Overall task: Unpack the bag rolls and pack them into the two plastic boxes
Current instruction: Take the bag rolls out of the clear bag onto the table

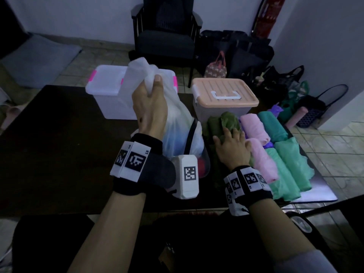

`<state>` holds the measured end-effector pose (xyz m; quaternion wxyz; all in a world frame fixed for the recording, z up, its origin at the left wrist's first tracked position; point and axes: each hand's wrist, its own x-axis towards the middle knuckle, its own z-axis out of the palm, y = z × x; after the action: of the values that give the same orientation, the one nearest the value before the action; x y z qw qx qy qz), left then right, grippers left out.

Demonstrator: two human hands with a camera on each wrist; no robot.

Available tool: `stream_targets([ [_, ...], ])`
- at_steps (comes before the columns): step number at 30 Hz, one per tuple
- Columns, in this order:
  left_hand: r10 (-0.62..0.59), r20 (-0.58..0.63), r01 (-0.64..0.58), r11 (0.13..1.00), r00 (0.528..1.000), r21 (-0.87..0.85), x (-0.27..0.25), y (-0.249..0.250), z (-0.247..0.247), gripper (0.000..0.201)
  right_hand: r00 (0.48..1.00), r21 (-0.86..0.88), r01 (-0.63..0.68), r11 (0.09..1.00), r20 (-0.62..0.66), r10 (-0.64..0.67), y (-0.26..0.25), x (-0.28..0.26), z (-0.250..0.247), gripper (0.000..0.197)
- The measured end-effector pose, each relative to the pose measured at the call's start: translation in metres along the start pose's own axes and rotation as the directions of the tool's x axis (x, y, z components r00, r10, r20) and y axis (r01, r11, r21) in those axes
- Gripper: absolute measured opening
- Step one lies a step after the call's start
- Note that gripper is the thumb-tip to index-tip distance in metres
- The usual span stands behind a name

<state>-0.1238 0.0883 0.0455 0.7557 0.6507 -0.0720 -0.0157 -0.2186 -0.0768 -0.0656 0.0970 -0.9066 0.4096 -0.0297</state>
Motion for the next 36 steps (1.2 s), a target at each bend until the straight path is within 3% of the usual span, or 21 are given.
stream_targets([
  [5, 0.007, -0.057, -0.008, 1.0, 0.998, -0.03, 0.006, 0.01, -0.006, 0.013, 1.0, -0.002, 0.003, 1.0, 0.0, -0.003, 0.001, -0.001, 0.0, 0.057],
  [8, -0.037, -0.175, 0.045, 0.998, 0.984, 0.04, 0.016, 0.002, -0.021, 0.021, 1.0, -0.007, 0.007, 1.0, 0.008, -0.007, 0.001, -0.001, 0.0, 0.058],
  [14, -0.343, -0.36, 0.38, 0.924, 0.867, 0.033, 0.03, -0.027, -0.058, 0.036, 1.0, -0.002, 0.012, 1.0, 0.017, -0.012, 0.001, -0.001, -0.001, 0.058],
  [17, -0.387, -0.429, 0.454, 0.889, 0.816, 0.061, 0.031, -0.042, -0.071, 0.039, 0.999, 0.017, 0.008, 1.0, 0.036, -0.008, 0.0, -0.001, -0.003, 0.058],
  [21, -0.402, -0.472, 0.529, 0.831, 0.784, 0.171, 0.046, -0.064, -0.091, 0.042, 0.997, 0.023, 0.01, 1.0, 0.08, -0.012, -0.001, -0.001, -0.009, 0.058],
  [24, -0.478, -0.38, 0.583, 0.777, 0.792, 0.238, 0.057, -0.092, -0.108, 0.046, 0.995, 0.003, 0.021, 1.0, 0.101, -0.021, -0.005, -0.003, -0.016, 0.057],
  [26, -0.535, -0.421, 0.665, 0.695, 0.732, 0.273, 0.057, -0.1, -0.112, 0.052, 0.996, 0.022, 0.052, 0.998, 0.065, -0.053, -0.01, -0.004, -0.021, 0.055],
  [28, -0.516, -0.534, 0.72, 0.628, 0.669, 0.296, 0.061, -0.102, -0.114, 0.057, 0.993, 0.064, 0.122, 0.99, -0.005, -0.122, -0.016, -0.002, -0.022, 0.049],
  [31, -0.428, -0.608, 0.707, 0.62, 0.669, 0.341, 0.056, -0.094, -0.11, 0.06, 0.957, 0.111, 0.287, 0.951, -0.084, -0.279, -0.026, 0.001, -0.026, 0.043],
  [34, -0.163, -0.644, 0.581, 0.629, 0.748, 0.516, 0.051, -0.077, -0.114, 0.058, 0.917, 0.312, 0.343, 0.886, 0.091, -0.387, -0.042, 0.002, -0.028, 0.056],
  [36, 0.047, -0.547, 0.408, 0.612, 0.836, 0.677, 0.044, -0.055, -0.109, 0.054, 0.87, 0.395, 0.324, 0.86, 0.232, -0.435, -0.051, 0.004, -0.023, 0.057],
])
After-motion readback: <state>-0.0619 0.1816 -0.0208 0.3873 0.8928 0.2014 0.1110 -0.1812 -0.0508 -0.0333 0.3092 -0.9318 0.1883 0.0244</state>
